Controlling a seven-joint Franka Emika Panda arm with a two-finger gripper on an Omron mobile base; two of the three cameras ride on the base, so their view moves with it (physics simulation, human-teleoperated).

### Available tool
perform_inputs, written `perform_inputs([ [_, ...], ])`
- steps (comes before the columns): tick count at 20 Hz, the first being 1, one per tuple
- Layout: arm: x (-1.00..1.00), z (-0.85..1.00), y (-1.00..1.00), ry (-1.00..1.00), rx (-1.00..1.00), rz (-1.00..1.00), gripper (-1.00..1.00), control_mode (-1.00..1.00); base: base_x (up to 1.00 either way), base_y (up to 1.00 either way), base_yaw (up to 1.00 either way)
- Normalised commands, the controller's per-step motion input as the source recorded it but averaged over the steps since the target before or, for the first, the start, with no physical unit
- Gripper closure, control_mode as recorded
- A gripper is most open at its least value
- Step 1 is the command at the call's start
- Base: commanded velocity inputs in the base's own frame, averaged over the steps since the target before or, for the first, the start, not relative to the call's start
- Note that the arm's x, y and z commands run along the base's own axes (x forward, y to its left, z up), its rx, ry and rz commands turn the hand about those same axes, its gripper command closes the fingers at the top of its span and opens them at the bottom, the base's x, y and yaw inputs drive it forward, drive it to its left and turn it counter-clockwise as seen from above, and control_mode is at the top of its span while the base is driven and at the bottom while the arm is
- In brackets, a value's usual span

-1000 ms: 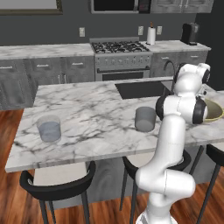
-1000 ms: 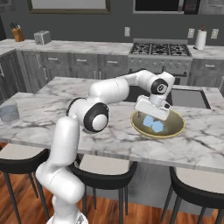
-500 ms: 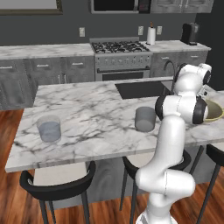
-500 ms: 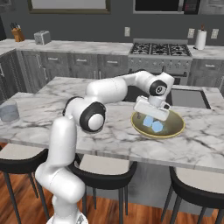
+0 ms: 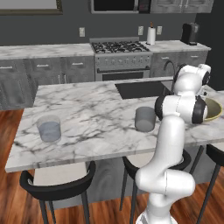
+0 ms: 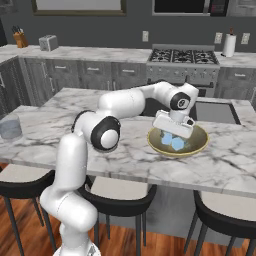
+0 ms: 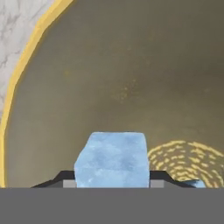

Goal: There are four ice cubes in the ice bowl. Place two ice cubes in each glass of water.

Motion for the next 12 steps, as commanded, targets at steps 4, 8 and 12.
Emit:
perform_inputs([
  [4,-0.02,0.00,-0.07,0.00,0.00,0.00,1.00,-1.00,0.00,0.00,0.00],
  [8,-0.02,0.07,0.00,-0.01,0.00,0.00,1.00,-1.00,0.00,0.00,0.00],
  [12,-0.17,0.60,0.00,-0.06,0.00,-0.03,1.00,-1.00,0.00,0.00,0.00],
])
